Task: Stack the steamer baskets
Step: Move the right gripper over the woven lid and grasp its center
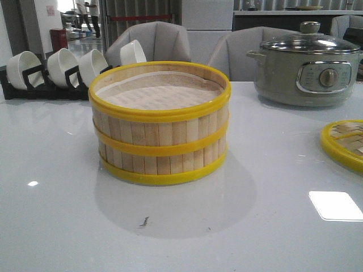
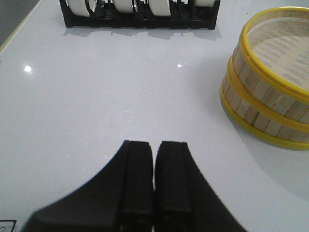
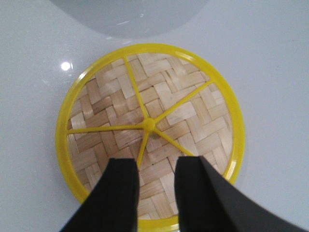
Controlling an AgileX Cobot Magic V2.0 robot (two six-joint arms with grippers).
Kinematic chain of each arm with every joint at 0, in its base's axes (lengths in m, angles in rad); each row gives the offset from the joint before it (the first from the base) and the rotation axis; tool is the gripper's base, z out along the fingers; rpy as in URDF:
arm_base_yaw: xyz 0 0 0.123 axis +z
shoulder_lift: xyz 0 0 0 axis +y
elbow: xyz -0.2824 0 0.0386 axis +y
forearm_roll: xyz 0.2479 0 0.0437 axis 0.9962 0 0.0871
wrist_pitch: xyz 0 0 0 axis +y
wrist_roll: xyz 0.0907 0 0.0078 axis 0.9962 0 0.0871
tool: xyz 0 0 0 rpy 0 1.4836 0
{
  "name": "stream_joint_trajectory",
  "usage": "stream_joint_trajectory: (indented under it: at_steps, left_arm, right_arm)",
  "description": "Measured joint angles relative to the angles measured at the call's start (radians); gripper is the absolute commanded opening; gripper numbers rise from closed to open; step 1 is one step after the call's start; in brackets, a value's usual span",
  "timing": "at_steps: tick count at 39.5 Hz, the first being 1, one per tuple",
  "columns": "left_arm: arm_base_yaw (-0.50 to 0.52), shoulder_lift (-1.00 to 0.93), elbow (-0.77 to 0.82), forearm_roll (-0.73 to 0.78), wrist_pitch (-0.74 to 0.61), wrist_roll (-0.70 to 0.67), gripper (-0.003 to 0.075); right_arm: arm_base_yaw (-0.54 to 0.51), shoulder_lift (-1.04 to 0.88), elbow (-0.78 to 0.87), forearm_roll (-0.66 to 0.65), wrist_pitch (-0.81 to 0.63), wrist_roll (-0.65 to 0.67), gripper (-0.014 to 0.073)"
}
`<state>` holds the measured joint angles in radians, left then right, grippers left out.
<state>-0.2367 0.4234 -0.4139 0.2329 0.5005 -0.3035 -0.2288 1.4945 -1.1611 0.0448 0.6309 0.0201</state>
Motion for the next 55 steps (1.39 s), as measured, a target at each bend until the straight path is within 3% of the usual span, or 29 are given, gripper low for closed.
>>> stream_joint_trajectory:
  at_steps: [14,55]
  left_arm:
    - [0.000,0.000,0.000,0.000,0.000,0.000,0.0085]
    - [0.000,0.000,0.001,0.000,0.000,-0.003,0.0085]
  right_arm:
    - [0.000,0.222,-0.180,0.000,0.104,0.000,0.0321]
    - [0.021,0.461,-0.296,0.000,0.123,0.000,0.0321]
